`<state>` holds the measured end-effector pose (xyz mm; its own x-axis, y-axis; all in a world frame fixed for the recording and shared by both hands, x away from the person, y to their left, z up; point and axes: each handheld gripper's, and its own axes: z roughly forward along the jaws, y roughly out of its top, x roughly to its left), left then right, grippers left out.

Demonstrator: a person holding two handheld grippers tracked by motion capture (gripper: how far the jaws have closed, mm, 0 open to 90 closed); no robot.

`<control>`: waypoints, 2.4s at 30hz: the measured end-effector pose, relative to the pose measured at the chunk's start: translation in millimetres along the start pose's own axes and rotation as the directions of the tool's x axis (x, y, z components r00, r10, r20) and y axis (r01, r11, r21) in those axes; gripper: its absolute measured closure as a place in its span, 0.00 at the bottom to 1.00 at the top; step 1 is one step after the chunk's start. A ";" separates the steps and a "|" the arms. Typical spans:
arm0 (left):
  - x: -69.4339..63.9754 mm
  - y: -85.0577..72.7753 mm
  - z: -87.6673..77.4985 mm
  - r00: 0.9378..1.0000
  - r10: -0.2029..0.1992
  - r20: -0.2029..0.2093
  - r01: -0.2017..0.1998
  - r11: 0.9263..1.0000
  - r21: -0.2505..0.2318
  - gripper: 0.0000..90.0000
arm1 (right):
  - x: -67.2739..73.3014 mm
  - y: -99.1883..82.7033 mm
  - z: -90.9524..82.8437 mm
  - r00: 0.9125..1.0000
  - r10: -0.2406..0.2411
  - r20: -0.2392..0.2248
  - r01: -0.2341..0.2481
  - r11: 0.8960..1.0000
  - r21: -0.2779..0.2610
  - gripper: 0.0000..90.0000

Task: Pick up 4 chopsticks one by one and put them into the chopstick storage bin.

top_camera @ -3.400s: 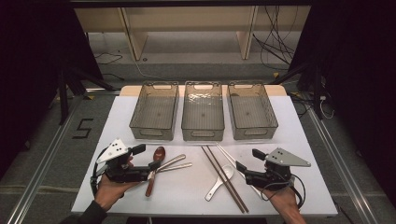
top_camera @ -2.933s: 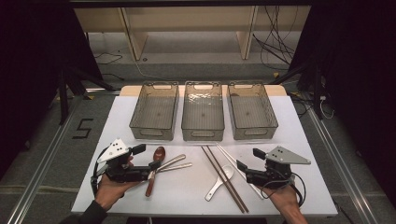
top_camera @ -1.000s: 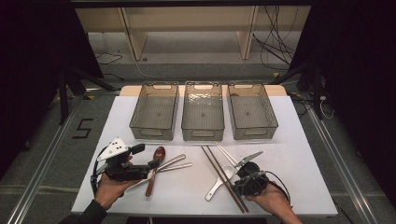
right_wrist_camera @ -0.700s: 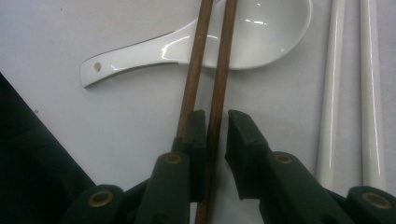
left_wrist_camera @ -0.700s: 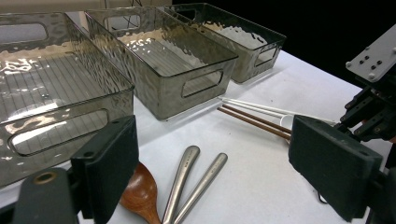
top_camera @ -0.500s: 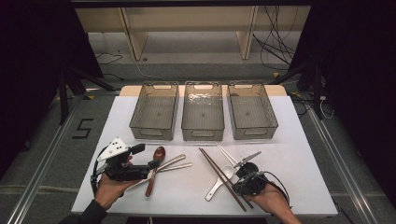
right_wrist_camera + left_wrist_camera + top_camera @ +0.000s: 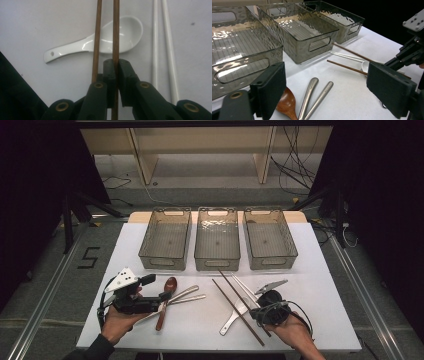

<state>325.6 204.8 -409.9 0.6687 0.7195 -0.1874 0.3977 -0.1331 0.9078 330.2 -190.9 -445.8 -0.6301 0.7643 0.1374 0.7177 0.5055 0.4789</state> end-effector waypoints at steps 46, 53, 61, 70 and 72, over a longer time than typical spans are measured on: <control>-34.1 42.2 88.5 0.966 -0.177 0.189 0.165 0.983 0.074 0.20 | 41.8 51.7 -22.0 0.988 -0.154 0.016 0.147 0.900 -0.410 0.94; -38.7 42.2 91.7 0.956 -0.193 0.223 0.180 0.981 0.076 0.29 | 51.3 56.5 -18.2 0.983 -0.183 -0.011 0.161 0.889 -0.429 0.94; -37.6 40.0 91.8 0.942 -0.222 0.253 0.210 0.975 0.076 0.43 | 57.2 58.8 -13.5 0.979 -0.199 -0.031 0.166 0.885 -0.434 0.94; -35.9 38.9 90.3 0.925 -0.237 0.296 0.227 0.971 0.070 0.62 | 62.6 59.4 -11.0 0.975 -0.214 -0.059 0.165 0.876 -0.453 0.94; -35.6 38.6 90.1 0.920 -0.242 0.308 0.231 0.970 0.070 0.66 | 62.9 59.3 -10.8 0.974 -0.218 -0.060 0.168 0.873 -0.457 0.94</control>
<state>373.7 112.6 -401.9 0.7128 0.4842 -0.5074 0.5847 -0.0106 0.8112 329.9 -117.3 -399.4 -0.7882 0.6100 0.0813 0.3856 0.3866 0.8378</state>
